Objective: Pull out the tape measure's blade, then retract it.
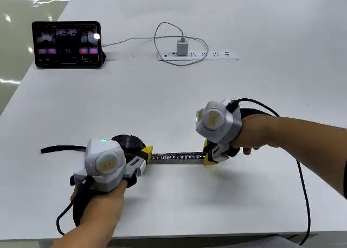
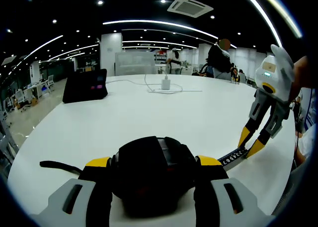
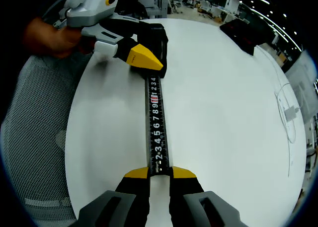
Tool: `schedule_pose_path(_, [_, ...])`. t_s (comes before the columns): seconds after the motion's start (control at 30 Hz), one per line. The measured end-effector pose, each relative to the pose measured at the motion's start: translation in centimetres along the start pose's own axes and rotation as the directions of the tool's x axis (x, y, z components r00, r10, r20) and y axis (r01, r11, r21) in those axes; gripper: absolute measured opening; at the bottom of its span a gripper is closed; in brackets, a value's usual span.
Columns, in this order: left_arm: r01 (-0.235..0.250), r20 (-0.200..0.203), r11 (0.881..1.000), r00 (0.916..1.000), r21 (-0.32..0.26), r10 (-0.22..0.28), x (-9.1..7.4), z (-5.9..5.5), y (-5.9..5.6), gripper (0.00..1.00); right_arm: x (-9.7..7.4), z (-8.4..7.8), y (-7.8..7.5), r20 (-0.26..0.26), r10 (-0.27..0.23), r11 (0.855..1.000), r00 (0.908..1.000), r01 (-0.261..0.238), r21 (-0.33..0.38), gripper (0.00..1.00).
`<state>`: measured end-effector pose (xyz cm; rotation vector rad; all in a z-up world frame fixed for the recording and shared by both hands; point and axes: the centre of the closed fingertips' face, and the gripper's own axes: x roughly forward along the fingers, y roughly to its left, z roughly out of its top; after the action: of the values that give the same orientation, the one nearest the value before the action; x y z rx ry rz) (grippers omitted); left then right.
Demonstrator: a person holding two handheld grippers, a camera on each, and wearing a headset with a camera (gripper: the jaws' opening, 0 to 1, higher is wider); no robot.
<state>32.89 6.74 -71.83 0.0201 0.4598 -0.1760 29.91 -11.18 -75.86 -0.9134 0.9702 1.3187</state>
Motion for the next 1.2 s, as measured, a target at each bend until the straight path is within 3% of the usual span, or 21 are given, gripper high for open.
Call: schedule_pose_path(1.2, [0.002,-0.003,1.0,1.0,0.002,-0.002,-0.1,0.0,0.0,0.62,0.3,1.3,0.1,0.029,0.01,1.0,0.9995,-0.01,-0.024,0.11])
